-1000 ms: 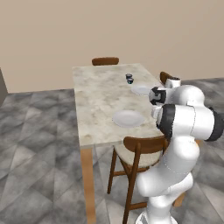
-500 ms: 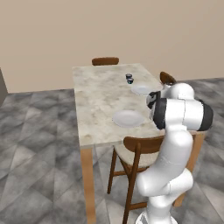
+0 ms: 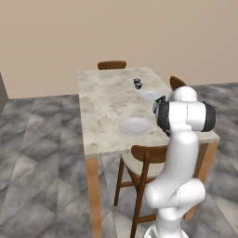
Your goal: Place two yogurt containers on each plate.
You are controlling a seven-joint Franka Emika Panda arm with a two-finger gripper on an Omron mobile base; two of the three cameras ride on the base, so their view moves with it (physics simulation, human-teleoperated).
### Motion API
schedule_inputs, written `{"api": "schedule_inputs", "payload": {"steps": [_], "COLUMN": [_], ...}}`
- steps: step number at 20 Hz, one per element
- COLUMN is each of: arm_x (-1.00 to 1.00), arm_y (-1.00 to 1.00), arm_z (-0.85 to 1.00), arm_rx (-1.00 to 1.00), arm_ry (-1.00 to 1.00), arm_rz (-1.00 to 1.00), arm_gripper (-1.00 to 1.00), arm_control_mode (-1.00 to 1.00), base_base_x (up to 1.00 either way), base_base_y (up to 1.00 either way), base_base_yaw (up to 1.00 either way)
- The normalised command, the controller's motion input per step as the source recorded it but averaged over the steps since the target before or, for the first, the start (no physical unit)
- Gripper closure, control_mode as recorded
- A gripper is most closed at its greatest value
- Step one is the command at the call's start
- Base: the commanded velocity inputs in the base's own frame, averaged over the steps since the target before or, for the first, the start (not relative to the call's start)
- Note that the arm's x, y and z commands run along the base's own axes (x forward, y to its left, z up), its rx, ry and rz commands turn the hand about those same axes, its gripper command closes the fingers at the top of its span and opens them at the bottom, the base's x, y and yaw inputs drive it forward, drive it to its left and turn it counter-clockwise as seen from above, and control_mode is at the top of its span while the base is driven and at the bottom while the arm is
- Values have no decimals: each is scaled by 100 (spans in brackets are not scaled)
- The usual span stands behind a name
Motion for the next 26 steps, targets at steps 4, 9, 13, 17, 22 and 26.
{"api": "schedule_inputs", "payload": {"steps": [4,9,13,17,22,26], "arm_x": [19,6,2,0,0,0], "arm_y": [-15,-7,0,8,2,0], "arm_z": [-24,-24,-24,-12,-18,-11], "arm_rx": [0,0,0,0,0,0], "arm_ry": [0,0,0,0,0,0], "arm_rz": [0,0,0,0,0,0], "arm_gripper": [-100,-100,-100,-100,100,100], "arm_control_mode": [-100,-100,-100,-100,-100,-100], "base_base_x": [0,0,0,0,0,0], "base_base_y": [0,0,0,0,0,0], "base_base_yaw": [0,0,0,0,0,0]}}
